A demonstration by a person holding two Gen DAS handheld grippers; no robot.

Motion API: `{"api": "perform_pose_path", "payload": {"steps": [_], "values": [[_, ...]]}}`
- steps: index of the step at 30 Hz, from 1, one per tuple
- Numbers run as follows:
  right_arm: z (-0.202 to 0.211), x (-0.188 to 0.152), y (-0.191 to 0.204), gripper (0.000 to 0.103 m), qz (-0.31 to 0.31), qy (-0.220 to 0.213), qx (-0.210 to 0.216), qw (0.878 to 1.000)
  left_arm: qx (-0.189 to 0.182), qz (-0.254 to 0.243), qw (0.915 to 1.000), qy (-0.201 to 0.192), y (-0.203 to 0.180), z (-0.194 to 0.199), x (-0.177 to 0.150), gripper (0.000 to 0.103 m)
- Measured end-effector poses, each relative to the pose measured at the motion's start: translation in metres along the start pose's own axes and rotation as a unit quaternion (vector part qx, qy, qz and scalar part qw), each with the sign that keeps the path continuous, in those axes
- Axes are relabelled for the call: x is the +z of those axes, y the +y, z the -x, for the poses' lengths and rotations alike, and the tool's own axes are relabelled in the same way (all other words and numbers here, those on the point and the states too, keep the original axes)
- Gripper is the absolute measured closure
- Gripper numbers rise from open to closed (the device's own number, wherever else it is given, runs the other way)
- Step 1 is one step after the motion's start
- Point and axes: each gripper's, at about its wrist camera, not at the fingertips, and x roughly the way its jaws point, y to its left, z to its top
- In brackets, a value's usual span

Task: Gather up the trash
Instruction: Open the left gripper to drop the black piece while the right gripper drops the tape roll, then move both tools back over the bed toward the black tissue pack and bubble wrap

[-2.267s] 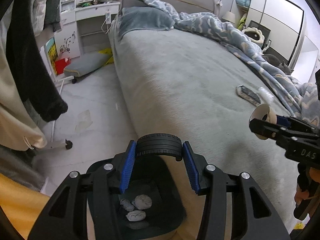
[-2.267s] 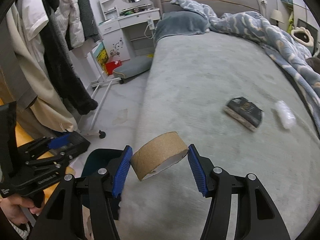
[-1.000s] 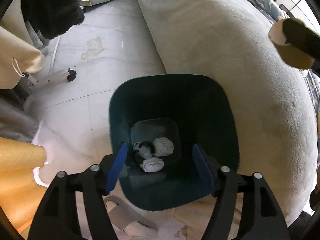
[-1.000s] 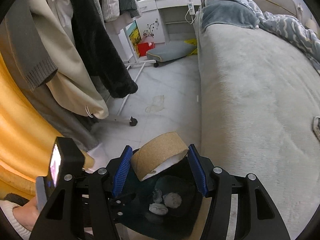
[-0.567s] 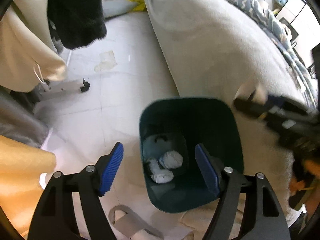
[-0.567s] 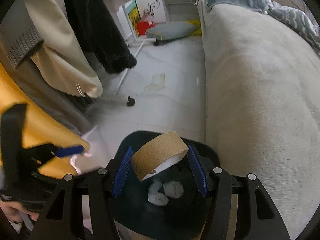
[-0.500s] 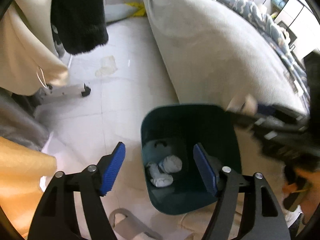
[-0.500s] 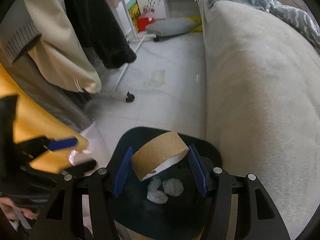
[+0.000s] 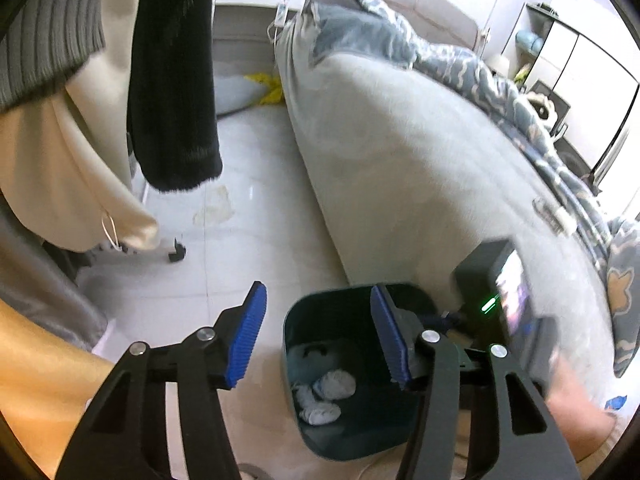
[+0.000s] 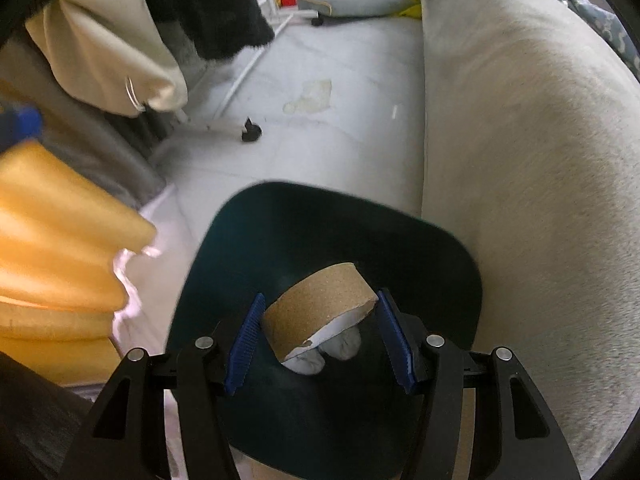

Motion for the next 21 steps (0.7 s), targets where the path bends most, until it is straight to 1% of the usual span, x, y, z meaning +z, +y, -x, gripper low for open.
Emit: {"api": "perform_pose_path", "payload": {"steps": [6,7,8,10,14,17,20,21], "values": [[-0.007,-0.009,0.004,0.043,0.019,0.028,-0.010,0.999,-0.017,-0.003,0.9992,-0.037,-0.010,0.018,0.013,0.048],[-0.007,-0.011,0.004,0.040,0.021,0.030,-0.010,0.999,-0.017,-0.006,0.9989,-0.044,-0.013,0.022,0.016,0.048],[-0.008,-0.012,0.005,0.031,0.022,0.032,-0.010,0.999,-0.016,-0.009,0.9986,-0.049,-0.016,0.025,0.017,0.048],[-0.006,-0.014,0.006,0.026,0.024,0.031,-0.008,0.999,-0.015,-0.015,0.9980,-0.060,-0.021,0.031,0.021,0.048],[0.006,-0.013,0.006,0.020,0.029,0.012,-0.003,1.000,-0.023,-0.012,0.9972,-0.070,-0.029,0.035,0.027,0.048],[0.024,-0.012,0.003,0.020,0.031,-0.012,-0.001,0.999,-0.024,-0.016,0.9966,-0.077,-0.039,0.034,0.031,0.048],[0.048,-0.011,-0.008,0.018,0.025,-0.047,-0.002,0.999,-0.028,-0.018,0.9961,-0.082,-0.051,0.033,0.034,0.048],[0.059,-0.010,-0.015,0.018,0.018,-0.064,0.000,0.998,-0.030,-0.018,0.9959,-0.084,-0.055,0.033,0.036,0.048]]}}
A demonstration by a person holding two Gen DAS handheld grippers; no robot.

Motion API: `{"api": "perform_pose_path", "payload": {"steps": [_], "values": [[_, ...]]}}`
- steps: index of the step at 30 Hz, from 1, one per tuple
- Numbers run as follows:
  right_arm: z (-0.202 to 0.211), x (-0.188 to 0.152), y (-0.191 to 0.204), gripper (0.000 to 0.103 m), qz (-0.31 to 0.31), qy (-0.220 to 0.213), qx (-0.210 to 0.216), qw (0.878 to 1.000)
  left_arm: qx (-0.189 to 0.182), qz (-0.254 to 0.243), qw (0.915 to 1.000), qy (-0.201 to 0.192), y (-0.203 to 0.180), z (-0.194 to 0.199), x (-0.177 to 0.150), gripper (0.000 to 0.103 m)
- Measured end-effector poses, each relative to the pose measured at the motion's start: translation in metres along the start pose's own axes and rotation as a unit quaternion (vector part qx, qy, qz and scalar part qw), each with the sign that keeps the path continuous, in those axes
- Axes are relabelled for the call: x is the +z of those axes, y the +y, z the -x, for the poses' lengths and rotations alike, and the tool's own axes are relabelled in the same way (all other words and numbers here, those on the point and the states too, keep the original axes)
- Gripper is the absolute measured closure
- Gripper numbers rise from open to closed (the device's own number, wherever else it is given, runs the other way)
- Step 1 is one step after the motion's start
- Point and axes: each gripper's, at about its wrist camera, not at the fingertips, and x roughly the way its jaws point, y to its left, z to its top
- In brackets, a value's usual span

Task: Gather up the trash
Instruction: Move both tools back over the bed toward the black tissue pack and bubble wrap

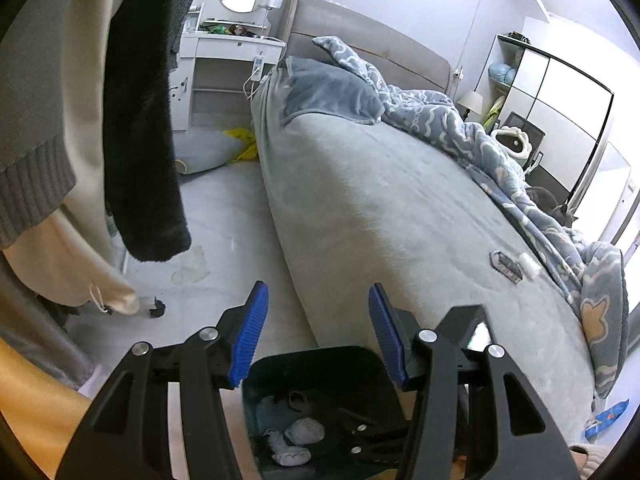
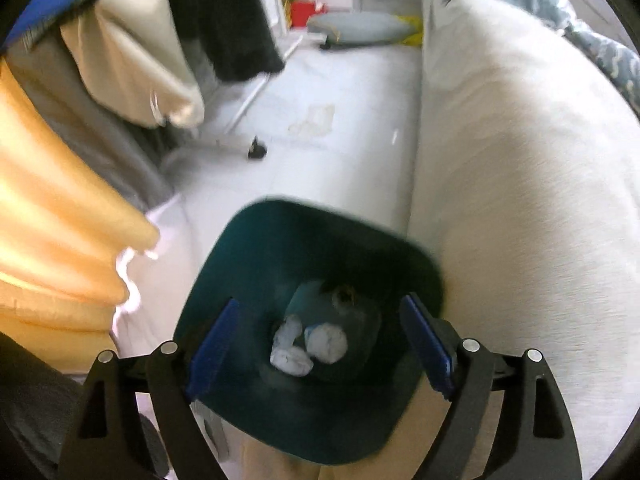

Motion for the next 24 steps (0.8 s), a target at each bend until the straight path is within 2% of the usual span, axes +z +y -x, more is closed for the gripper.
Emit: {"api": "perform_pose_path", "payload": {"steps": [6,11,24], "values": [[0.039,0.009,-0.033,0.016,-0.037,-0.073,0.006,0.997,-0.004,-0.011,0.9999,-0.010,-0.025,-0.007,0.008,0.047],[0.072,0.009,-0.064,0.015,-0.053,-0.122,-0.009,0.991,-0.009,-0.023,0.9996,-0.010,-0.051,-0.021,0.013,0.043],[0.125,-0.018,-0.161,0.014,-0.095,-0.169,-0.064,0.979,-0.041,-0.066,0.9970,-0.005,-0.133,-0.062,0.021,0.025]]}}
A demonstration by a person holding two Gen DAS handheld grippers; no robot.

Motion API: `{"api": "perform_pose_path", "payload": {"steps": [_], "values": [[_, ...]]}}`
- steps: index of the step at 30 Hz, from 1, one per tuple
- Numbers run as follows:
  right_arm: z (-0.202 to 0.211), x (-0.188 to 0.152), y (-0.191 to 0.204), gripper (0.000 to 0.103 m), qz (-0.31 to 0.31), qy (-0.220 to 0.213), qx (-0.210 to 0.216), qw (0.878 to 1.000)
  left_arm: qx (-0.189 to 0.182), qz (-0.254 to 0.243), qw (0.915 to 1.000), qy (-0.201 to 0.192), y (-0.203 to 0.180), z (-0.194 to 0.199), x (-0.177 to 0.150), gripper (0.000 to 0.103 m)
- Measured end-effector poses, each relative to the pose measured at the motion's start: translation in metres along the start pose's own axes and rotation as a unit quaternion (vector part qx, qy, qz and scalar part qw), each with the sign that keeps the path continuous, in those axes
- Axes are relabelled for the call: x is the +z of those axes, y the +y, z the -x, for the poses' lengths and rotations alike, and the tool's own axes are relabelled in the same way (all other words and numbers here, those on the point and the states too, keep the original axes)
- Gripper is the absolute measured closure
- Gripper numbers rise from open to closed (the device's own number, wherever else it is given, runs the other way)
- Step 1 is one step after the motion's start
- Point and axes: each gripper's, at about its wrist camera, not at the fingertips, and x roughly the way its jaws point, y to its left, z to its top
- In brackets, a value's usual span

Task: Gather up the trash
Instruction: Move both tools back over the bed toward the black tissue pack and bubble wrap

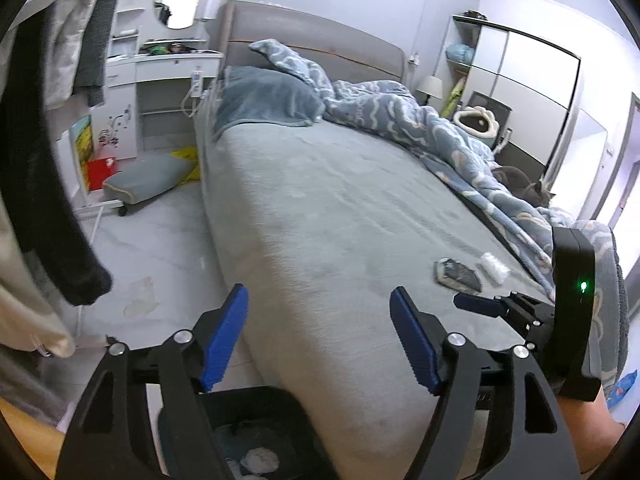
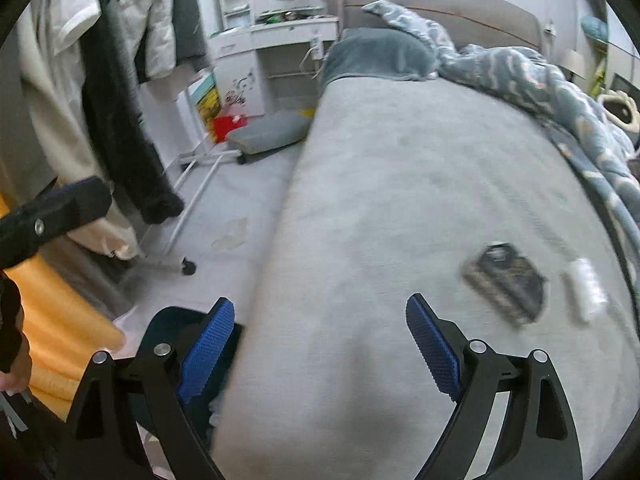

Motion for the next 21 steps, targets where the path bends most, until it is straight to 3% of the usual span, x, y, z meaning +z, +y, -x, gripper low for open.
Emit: {"api": "perform_pose_path", "payload": {"steps": [7,11,21], "values": [[0.015,0.002,-0.051,0.014,-0.020,-0.017,-0.019,0.999,-0.029,-0.030,0.9991,0.001,-0.045,-0.029,0.008,0.015],[0.021,0.001,-0.078,0.014,-0.029,-0.022,-0.034,0.999,-0.056,-0.028,0.9980,0.006,-0.060,-0.048,0.010,0.015],[0.025,0.000,-0.144,0.014,-0.056,-0.027,-0.061,0.996,-0.071,-0.039,0.9965,0.020,-0.092,-0.092,0.016,0.015]]}}
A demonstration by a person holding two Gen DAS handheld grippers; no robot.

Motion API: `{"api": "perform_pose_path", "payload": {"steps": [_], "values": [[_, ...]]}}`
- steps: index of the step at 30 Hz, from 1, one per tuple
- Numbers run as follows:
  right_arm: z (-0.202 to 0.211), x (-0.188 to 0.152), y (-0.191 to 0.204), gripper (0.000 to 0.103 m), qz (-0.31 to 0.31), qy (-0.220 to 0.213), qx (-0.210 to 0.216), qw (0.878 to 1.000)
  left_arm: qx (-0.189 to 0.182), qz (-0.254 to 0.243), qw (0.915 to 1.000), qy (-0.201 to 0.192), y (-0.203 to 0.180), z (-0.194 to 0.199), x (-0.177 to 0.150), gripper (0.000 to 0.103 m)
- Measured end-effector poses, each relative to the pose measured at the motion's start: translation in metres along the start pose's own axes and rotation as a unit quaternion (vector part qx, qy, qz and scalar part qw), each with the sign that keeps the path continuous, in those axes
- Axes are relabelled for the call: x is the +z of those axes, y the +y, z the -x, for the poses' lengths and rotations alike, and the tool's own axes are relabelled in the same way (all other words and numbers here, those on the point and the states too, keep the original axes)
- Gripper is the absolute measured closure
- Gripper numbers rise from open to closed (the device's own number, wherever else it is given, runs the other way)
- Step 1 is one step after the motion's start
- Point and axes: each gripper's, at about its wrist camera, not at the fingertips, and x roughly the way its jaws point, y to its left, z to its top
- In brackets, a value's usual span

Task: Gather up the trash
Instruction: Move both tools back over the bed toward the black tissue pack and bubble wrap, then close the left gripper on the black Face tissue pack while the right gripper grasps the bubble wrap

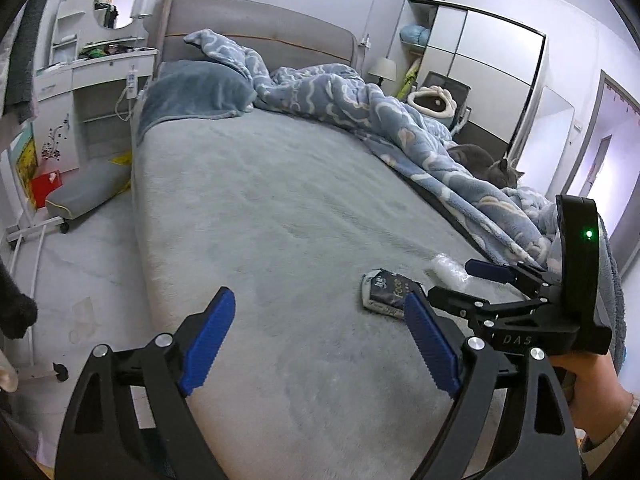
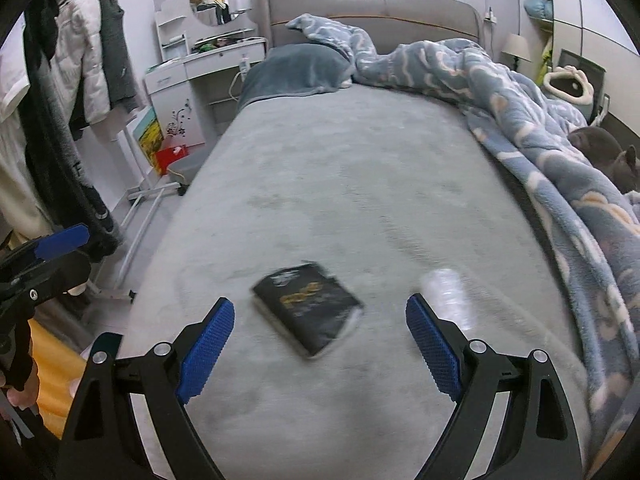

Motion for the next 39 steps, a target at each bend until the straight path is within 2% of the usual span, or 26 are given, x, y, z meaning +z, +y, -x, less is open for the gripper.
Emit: {"api": "perform_pose_path", "payload": {"steps": [15,17,20,22,23,27,35,39], "values": [[-0.031,-0.002,-0.063,0.015,-0.011,0.030,-0.025,0.999,-0.034,-0.038,0.9975,0.050,-0.034,-0.076,0.001,0.011],[-0.036,-0.002,-0.071,0.026,-0.014,0.039,-0.029,0.999,-0.045,-0.041,0.9966,0.056,-0.038,-0.084,-0.001,0.010],[-0.040,-0.007,-0.079,0.034,-0.018,0.055,-0.031,0.998,-0.058,-0.051,0.9948,0.066,-0.047,-0.094,-0.007,0.010],[-0.041,-0.011,-0.083,0.040,-0.019,0.063,-0.029,0.997,-0.056,-0.058,0.9942,0.072,-0.054,-0.100,-0.011,0.010],[-0.041,-0.012,-0.084,0.048,-0.019,0.065,-0.029,0.997,-0.055,-0.060,0.9941,0.072,-0.058,-0.102,-0.012,0.010],[-0.037,-0.017,-0.091,0.064,-0.024,0.068,-0.015,0.997,-0.057,-0.066,0.9935,0.073,-0.069,-0.110,-0.013,0.010],[-0.023,-0.020,-0.105,0.066,-0.038,0.057,0.015,0.998,-0.043,-0.076,0.9915,0.096,-0.079,-0.135,-0.019,0.010],[-0.017,-0.020,-0.111,0.066,-0.046,0.053,0.020,0.997,-0.027,-0.081,0.9901,0.111,-0.081,-0.146,-0.023,0.020]]}}
